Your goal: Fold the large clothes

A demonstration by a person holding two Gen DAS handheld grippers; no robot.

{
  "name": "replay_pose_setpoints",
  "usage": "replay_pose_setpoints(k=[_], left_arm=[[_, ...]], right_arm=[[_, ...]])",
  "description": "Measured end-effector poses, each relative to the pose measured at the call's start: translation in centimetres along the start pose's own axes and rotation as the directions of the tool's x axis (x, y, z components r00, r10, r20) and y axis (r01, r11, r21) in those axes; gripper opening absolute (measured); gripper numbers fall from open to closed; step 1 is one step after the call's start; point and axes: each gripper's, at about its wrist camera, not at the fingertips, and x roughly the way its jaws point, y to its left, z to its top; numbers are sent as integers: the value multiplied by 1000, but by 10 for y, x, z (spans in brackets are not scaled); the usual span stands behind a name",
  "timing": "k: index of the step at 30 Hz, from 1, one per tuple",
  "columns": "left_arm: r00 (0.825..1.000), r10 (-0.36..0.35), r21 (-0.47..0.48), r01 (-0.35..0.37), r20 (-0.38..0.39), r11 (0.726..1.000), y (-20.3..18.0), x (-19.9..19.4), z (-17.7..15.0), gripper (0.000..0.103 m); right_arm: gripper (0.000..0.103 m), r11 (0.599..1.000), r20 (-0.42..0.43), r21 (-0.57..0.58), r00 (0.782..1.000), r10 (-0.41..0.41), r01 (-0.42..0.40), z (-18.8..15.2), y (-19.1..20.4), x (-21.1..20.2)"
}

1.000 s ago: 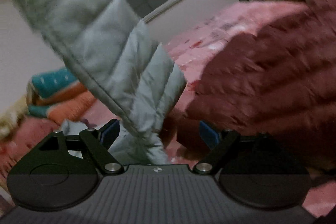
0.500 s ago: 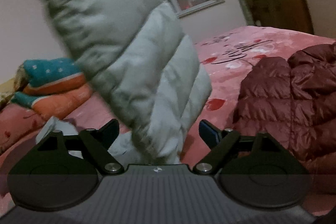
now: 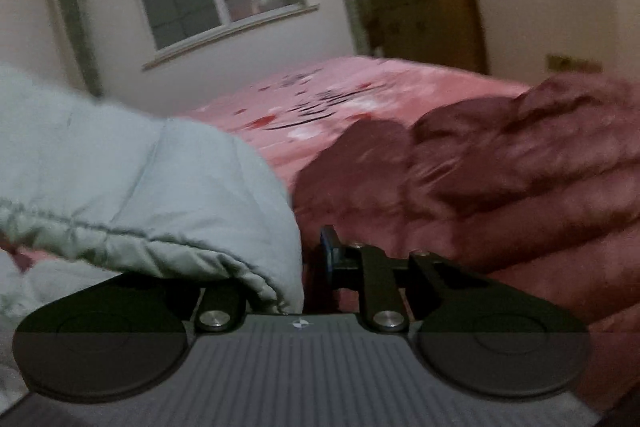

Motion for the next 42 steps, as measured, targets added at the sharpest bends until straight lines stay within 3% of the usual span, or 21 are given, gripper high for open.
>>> replay_pose_setpoints(k=[5, 7, 9, 15, 18, 24, 30, 34, 36, 37, 38, 39, 42], left_arm=[[989, 132, -78, -137, -72, 987, 72, 37, -31, 1], [983, 170, -64, -175, -75, 982, 88, 46, -35, 1], [976, 206, -32, -209, -76, 977, 101, 56, -36, 1], [959, 265, 32, -263, -101, 964, 134, 81, -31, 2], [948, 298, 72, -291, -117, 954, 146, 91, -37, 4], [937, 324, 99, -313, -131, 945, 160, 94, -45, 5], [939, 312, 75, -304, -144, 950, 169, 78, -40, 8], [948, 280, 77, -271, -149, 960, 169, 60, -36, 11], [952, 272, 84, -262, -140, 961, 169, 51, -35, 21], [953, 275, 85, -266, -130, 960, 169, 46, -34, 35], [947, 306, 92, -297, -101, 950, 170, 42, -33, 80], [939, 338, 101, -331, -62, 938, 170, 39, -32, 97], [936, 347, 74, -343, -50, 936, 179, 30, -26, 89]], right_arm=[[28, 988, -14, -137, 997, -70, 67, -10, 2, -3], [41, 967, -22, -239, 996, -91, 83, -17, 11, -6], [65, 952, -35, -294, 995, -97, 82, -21, 14, -6], [95, 921, -85, -387, 993, -80, 41, -22, 20, -4], [102, 908, -114, -420, 991, -69, 15, -28, 34, 6], [103, 896, -191, -438, 982, -8, -78, -35, 39, -3], [103, 866, -237, -479, 971, 27, -141, -40, 45, -11], [103, 874, -237, -469, 971, 15, -128, -35, 39, -7], [103, 881, -238, -458, 971, 8, -119, -33, 35, -7], [103, 882, -237, -457, 971, 5, -116, -33, 34, -10], [103, 883, -232, -457, 973, -3, -106, -35, 34, -11], [103, 884, -225, -460, 974, -19, -89, -36, 33, -12], [103, 891, -234, -448, 972, -38, -73, -37, 30, -13]])
